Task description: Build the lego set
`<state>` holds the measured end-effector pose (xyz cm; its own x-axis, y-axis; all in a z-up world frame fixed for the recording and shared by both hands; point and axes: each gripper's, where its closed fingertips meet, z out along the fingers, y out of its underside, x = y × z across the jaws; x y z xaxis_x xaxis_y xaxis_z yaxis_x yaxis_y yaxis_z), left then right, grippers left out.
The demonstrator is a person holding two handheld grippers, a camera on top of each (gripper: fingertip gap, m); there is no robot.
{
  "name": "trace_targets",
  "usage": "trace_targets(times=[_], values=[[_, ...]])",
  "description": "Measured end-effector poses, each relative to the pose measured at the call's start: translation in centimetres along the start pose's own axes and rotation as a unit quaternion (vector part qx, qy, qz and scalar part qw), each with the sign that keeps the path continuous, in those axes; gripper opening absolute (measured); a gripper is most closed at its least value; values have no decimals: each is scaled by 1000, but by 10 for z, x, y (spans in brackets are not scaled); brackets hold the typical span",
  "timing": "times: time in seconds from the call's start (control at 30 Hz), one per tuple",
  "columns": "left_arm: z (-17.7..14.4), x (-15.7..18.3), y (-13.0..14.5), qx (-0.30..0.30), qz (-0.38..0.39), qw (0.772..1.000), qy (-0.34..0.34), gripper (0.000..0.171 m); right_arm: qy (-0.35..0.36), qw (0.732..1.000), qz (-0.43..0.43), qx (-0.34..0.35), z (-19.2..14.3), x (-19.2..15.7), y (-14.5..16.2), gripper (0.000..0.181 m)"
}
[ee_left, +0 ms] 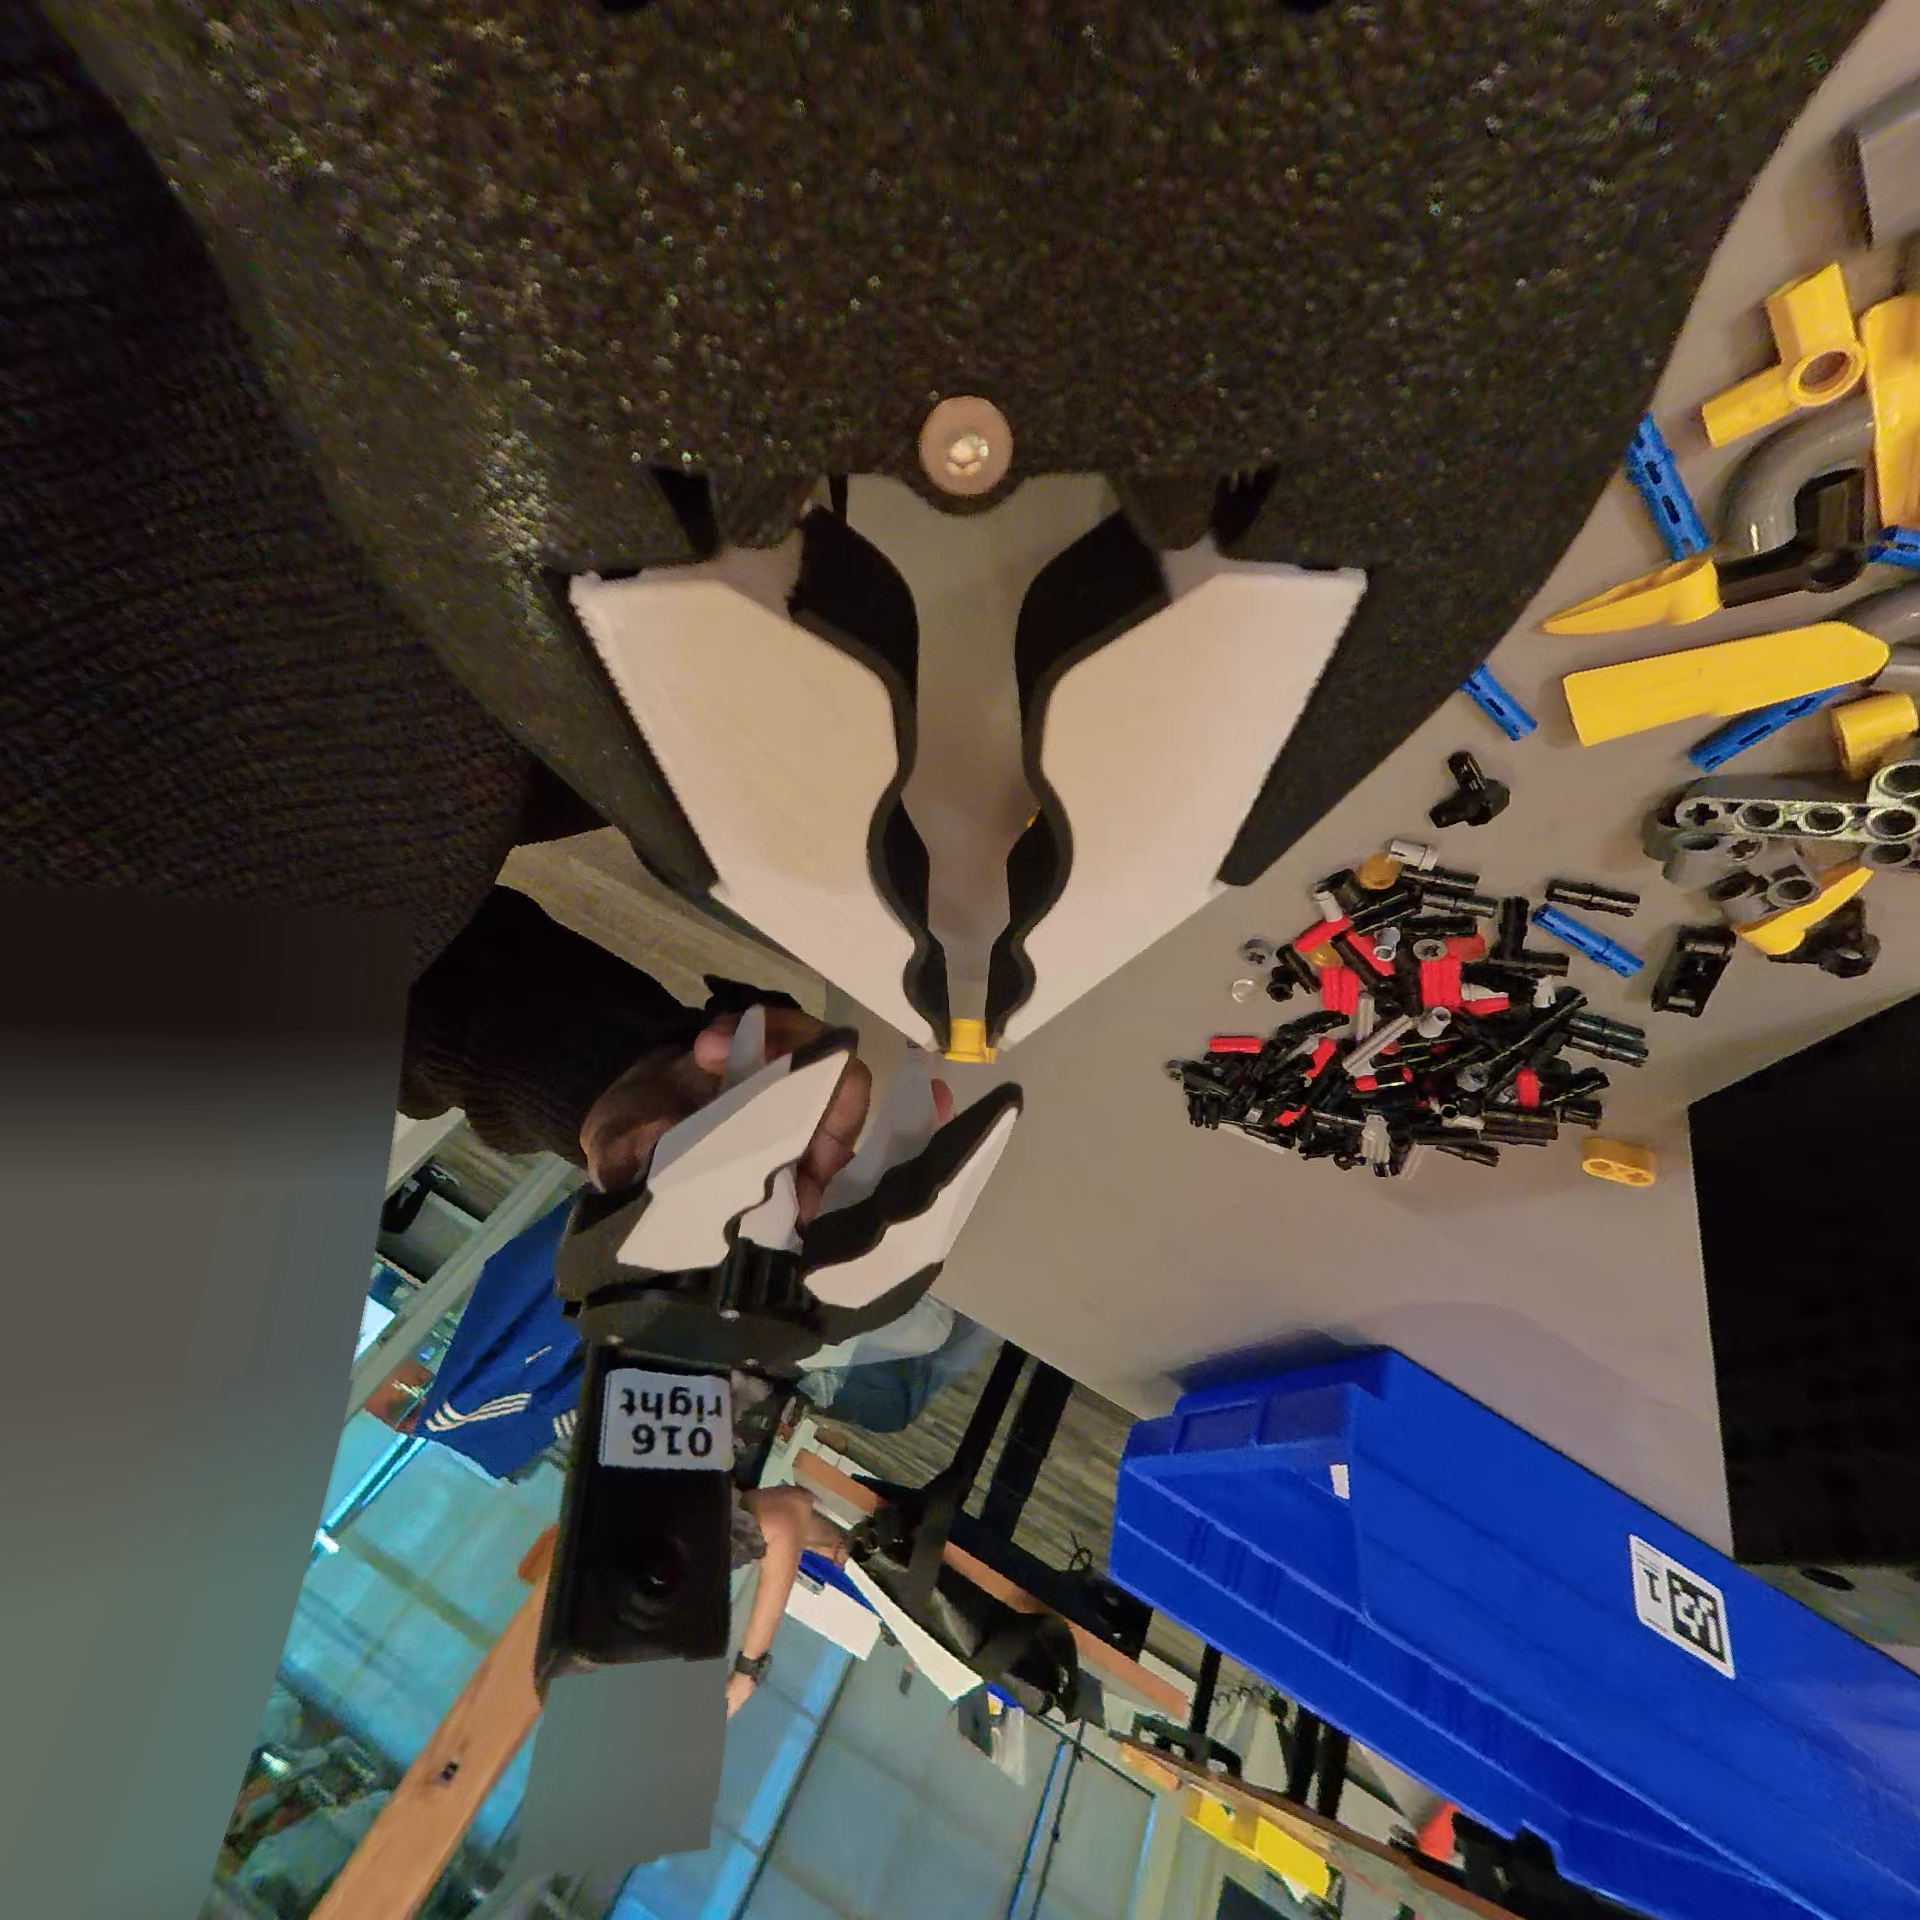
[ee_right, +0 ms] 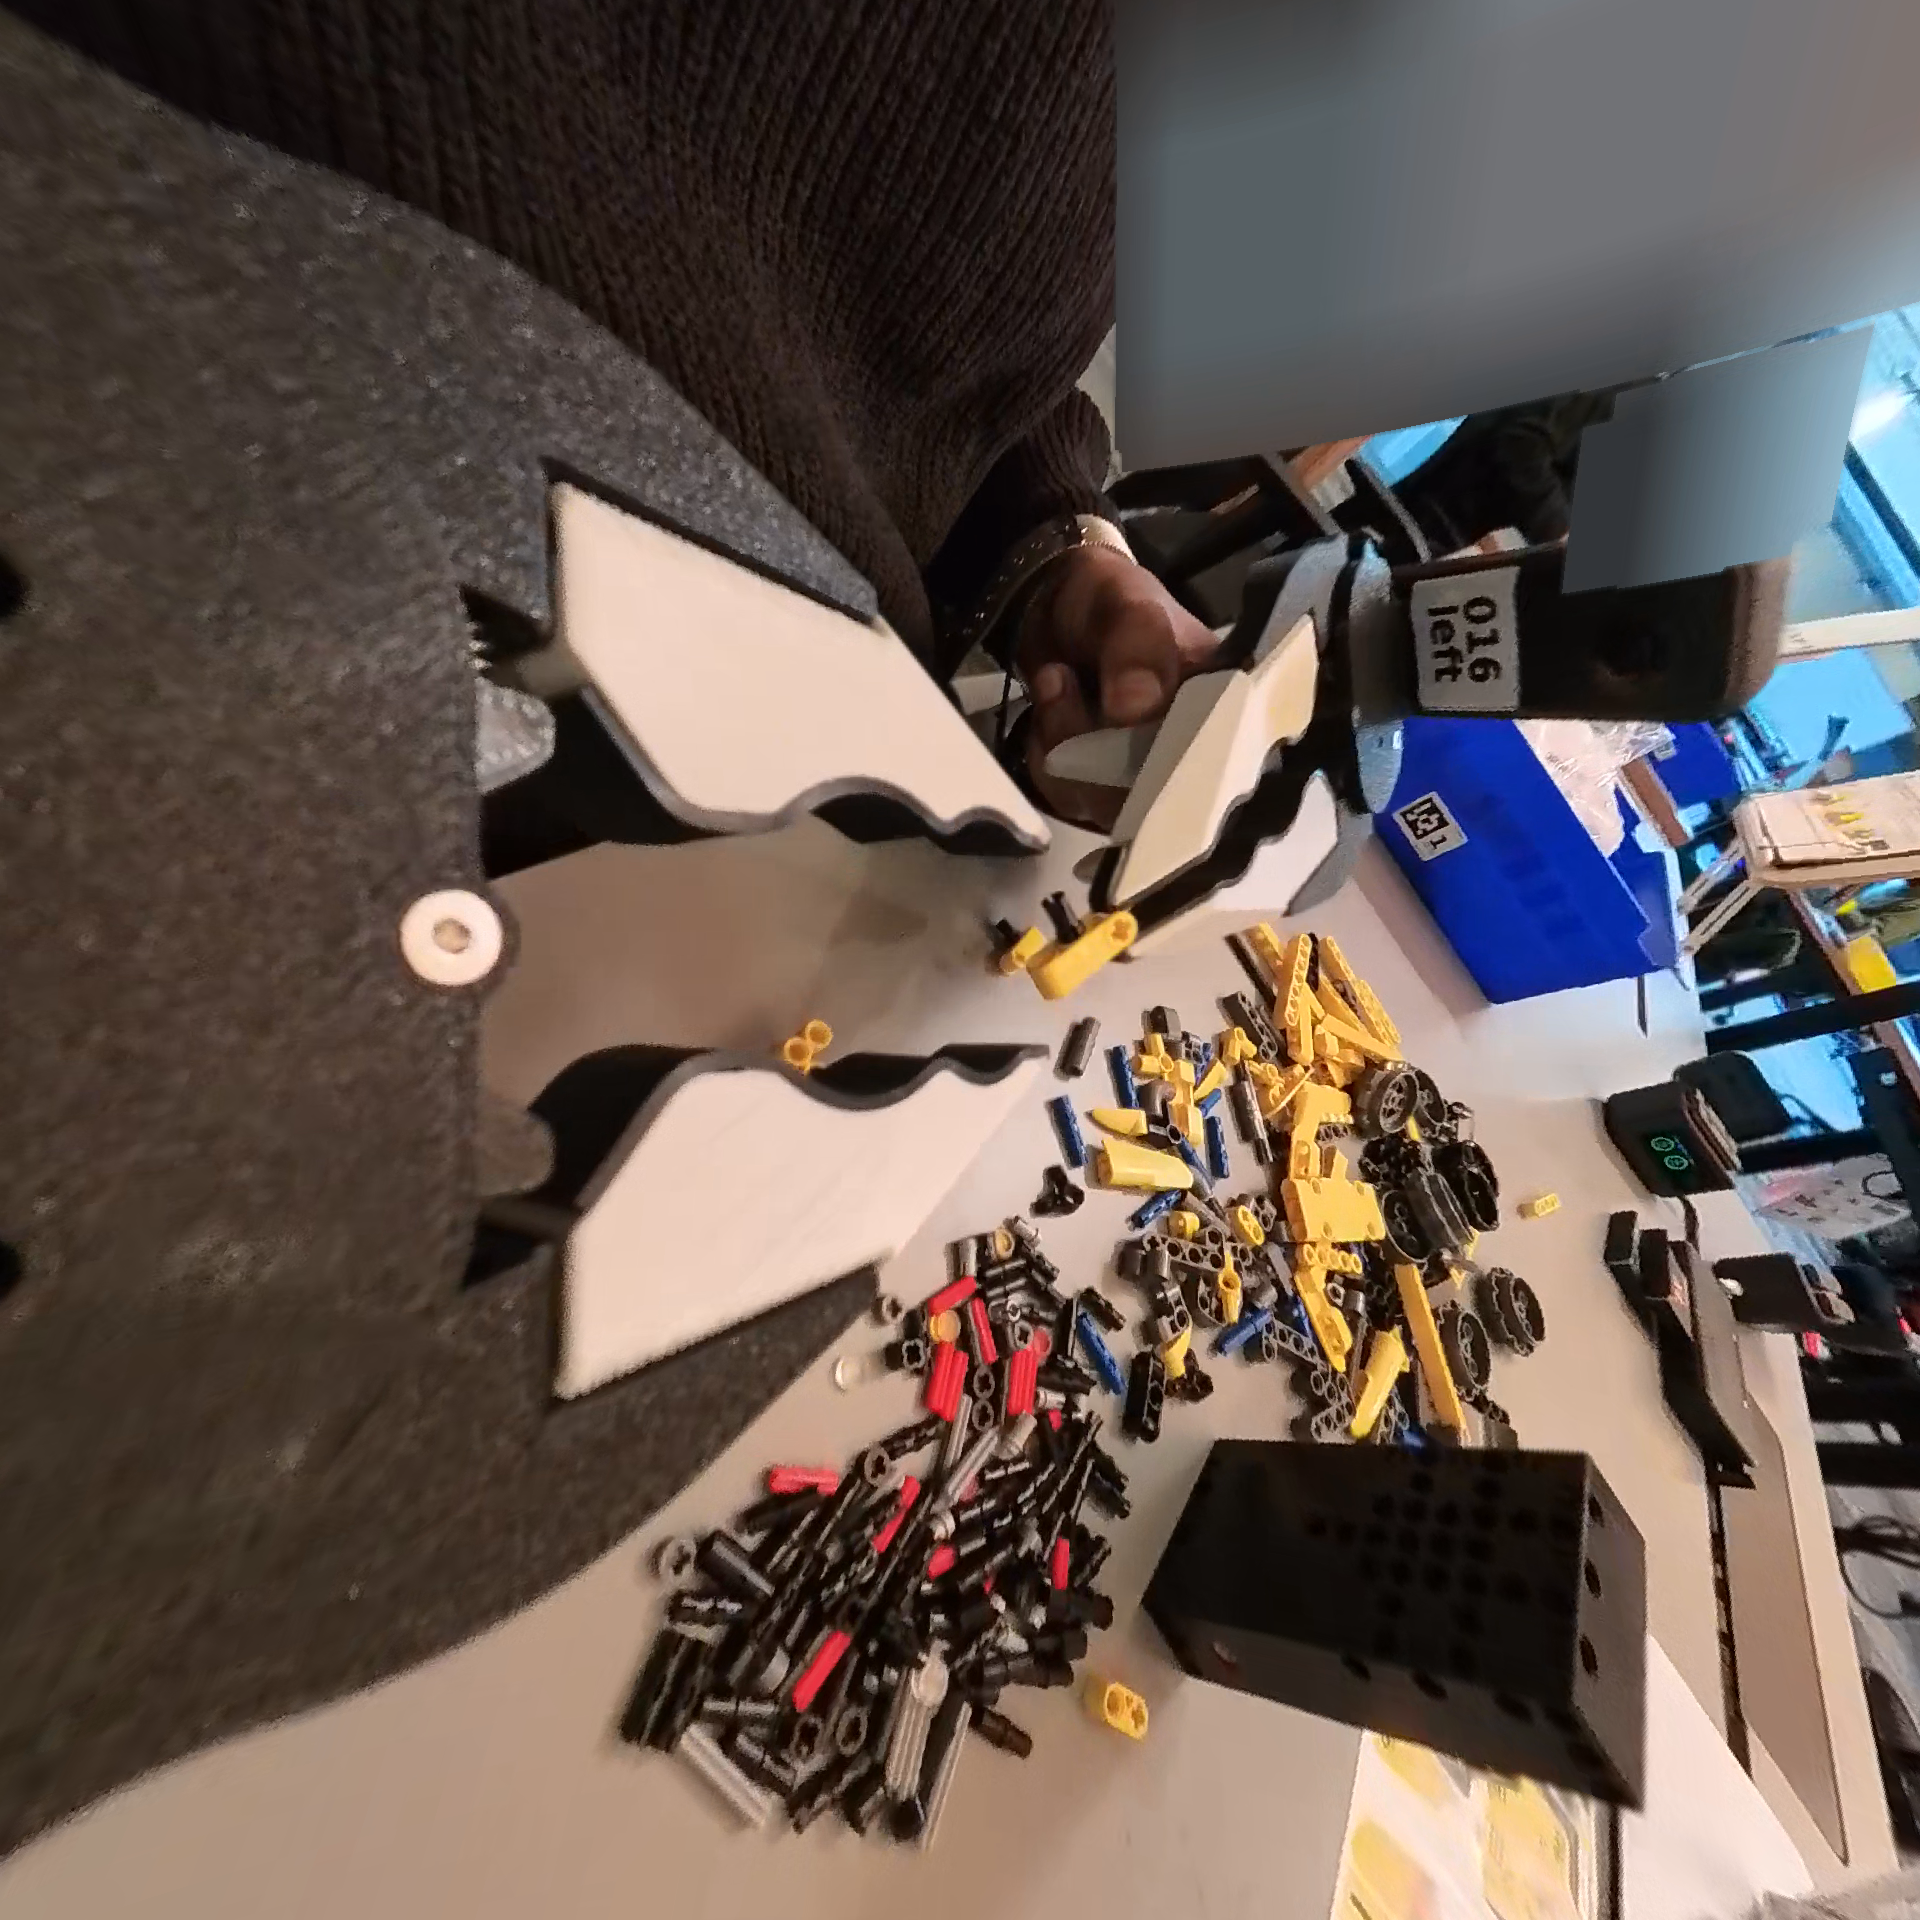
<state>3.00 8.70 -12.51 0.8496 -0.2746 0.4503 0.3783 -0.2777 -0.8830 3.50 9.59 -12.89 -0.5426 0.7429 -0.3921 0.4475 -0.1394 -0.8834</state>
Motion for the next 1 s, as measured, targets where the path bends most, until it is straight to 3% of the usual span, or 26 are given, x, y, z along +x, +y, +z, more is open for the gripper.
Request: trace_targets(times=[0.23, 0.47, 0.8, 1.0], values=[[5, 2, 7, -11, -9, 1000, 17, 6, 11, 1000, -13, -8, 2, 2, 4, 36], [8, -4, 14, -30, 8, 999, -9, 6, 35, 998, -40, -39, 10, 5, 18, 36], [10, -1, 16, -31, 12, 999, 5, 6, 9, 1000, 7, -21, -1, 8, 13, 23], [14, 2, 17, -37, 19, 999, 12, 6, 8, 999, -20, -34, 3, 4, 18, 23]])
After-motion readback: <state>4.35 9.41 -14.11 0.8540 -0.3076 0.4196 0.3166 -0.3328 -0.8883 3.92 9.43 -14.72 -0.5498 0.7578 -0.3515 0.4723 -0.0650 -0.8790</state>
